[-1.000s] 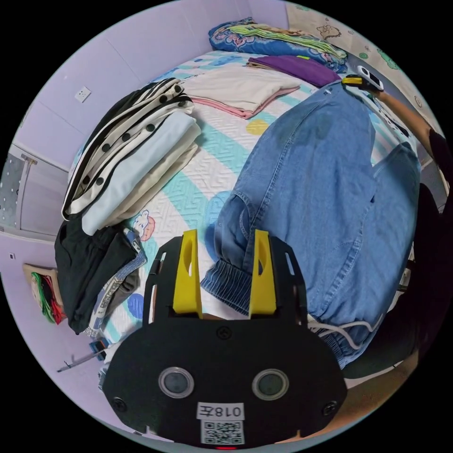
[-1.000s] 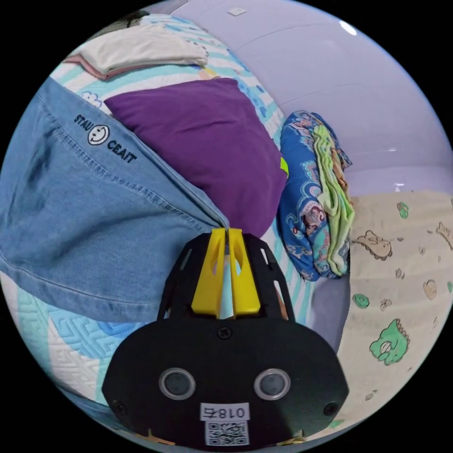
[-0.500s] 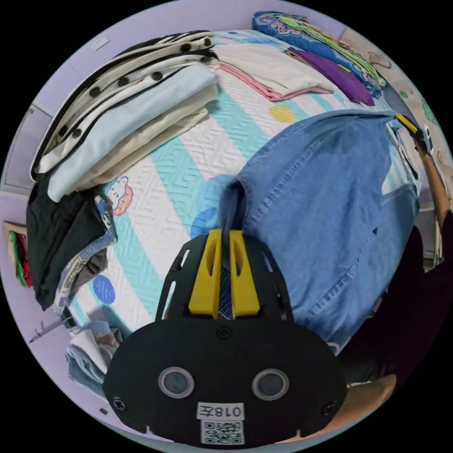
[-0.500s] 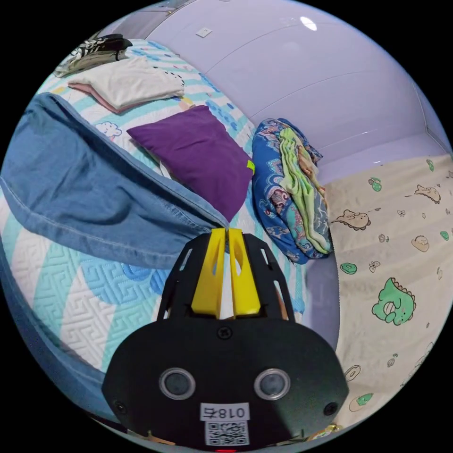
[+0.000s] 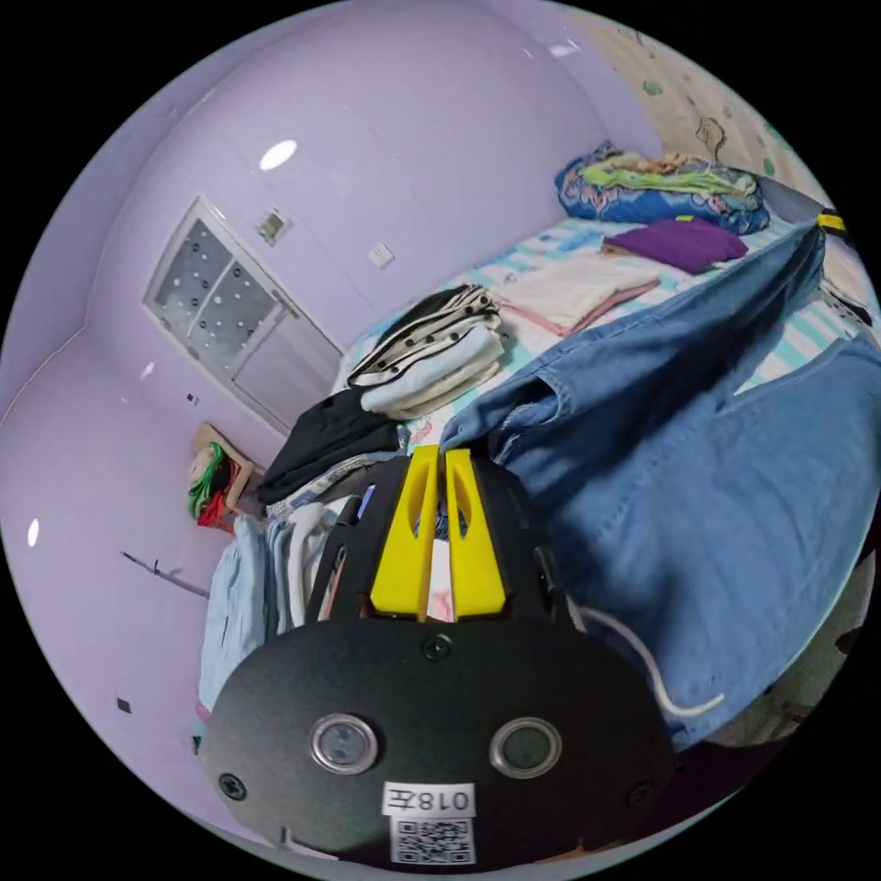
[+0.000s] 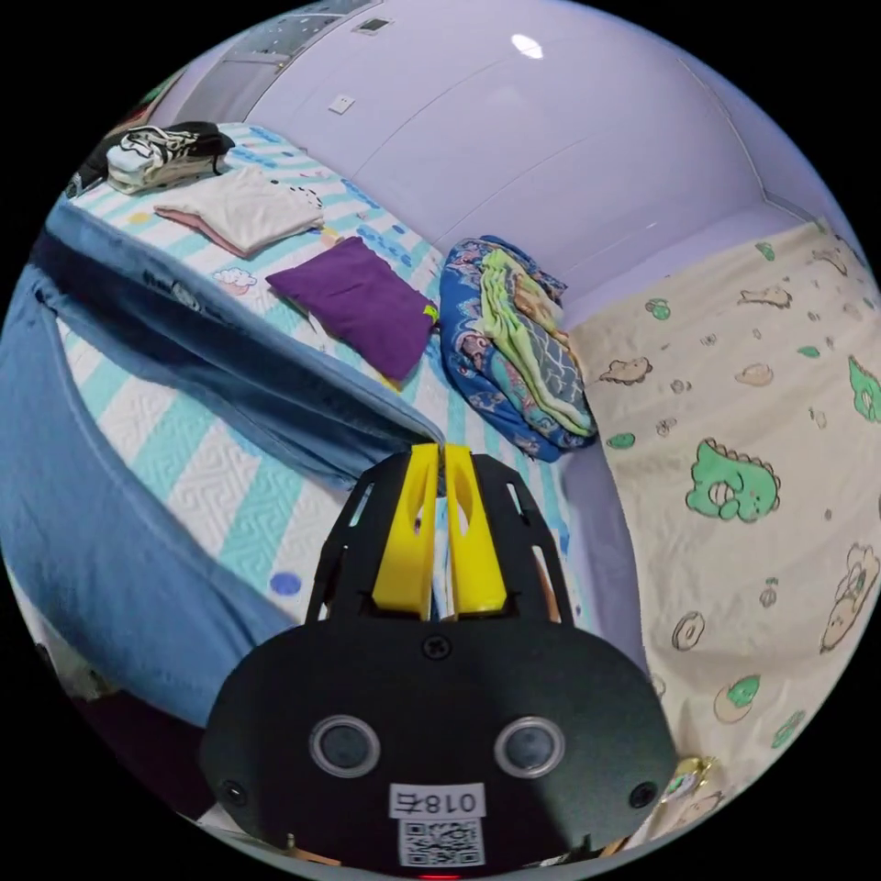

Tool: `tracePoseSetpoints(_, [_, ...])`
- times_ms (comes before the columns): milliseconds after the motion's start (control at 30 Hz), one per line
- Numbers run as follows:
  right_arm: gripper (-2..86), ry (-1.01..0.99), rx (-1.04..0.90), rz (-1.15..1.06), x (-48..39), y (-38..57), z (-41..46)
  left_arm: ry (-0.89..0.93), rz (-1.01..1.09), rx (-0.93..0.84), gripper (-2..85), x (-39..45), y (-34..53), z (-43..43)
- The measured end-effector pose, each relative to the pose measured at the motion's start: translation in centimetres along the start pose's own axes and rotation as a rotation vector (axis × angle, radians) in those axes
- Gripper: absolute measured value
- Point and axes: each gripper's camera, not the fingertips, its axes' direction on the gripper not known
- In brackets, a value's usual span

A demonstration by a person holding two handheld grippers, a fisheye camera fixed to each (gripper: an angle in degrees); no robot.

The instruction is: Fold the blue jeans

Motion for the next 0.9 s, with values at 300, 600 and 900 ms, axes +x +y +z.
tracePoseSetpoints(300, [-0.5,-0.189,-0.147,0.12,-5.9,22.5,-5.0,0.148,0.053,-0.119,-0.7,4.2,18.1,-10.5])
tracePoseSetpoints(600, [-0.5,-0.167,-0.091,0.231,-3.4,25.5,-8.4,0.115,0.076,-0.094,-0.7,1.6,19.5,-17.8])
tracePoseSetpoints(900, [-0.3,-0.138,-0.17,0.076,-6.7,31.4,-8.9,0.156,0.032,-0.192,0.1,2.2,25.8,-20.0])
